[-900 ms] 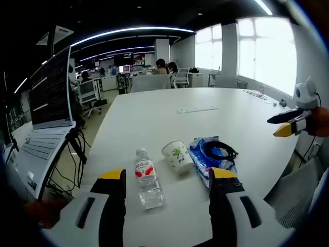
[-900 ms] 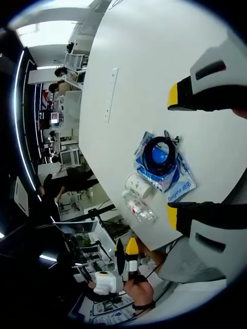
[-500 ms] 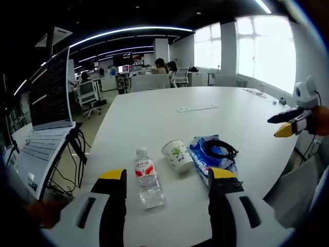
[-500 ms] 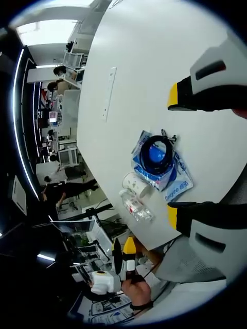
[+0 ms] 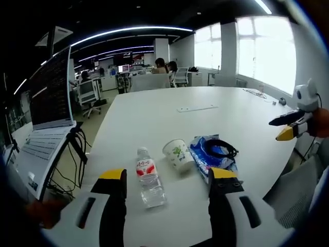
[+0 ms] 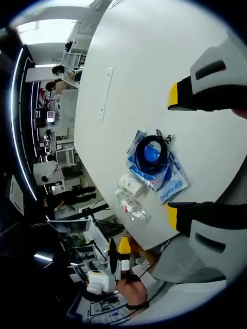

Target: Arrange the tabletop items into an orderly group along one side of the table until the central work area is clear of visible clutter.

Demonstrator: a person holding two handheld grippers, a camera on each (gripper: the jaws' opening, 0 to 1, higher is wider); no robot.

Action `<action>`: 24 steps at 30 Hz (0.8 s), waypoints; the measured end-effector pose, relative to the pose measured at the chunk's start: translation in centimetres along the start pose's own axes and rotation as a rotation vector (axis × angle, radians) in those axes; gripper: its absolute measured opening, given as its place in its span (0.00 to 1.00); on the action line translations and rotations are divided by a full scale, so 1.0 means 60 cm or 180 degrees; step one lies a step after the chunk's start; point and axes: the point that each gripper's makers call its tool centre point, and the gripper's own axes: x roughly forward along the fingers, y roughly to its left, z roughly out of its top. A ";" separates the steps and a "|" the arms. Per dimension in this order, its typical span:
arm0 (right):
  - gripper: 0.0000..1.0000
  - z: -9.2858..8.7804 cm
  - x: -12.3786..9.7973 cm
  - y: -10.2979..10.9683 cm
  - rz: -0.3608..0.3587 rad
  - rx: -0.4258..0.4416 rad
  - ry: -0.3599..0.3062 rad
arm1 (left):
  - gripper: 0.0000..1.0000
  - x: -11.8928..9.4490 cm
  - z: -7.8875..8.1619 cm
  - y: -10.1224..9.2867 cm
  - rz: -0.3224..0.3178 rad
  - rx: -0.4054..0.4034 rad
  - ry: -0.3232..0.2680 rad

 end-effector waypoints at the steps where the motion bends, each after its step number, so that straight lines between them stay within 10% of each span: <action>1: 0.72 -0.001 0.000 0.001 0.0001 0.0009 0.0001 | 0.65 0.000 0.002 0.002 0.0004 -0.0005 -0.0009; 24: 0.73 -0.026 0.002 0.015 0.0026 0.0036 0.0073 | 0.64 -0.007 -0.007 0.036 0.0070 -0.0107 -0.0005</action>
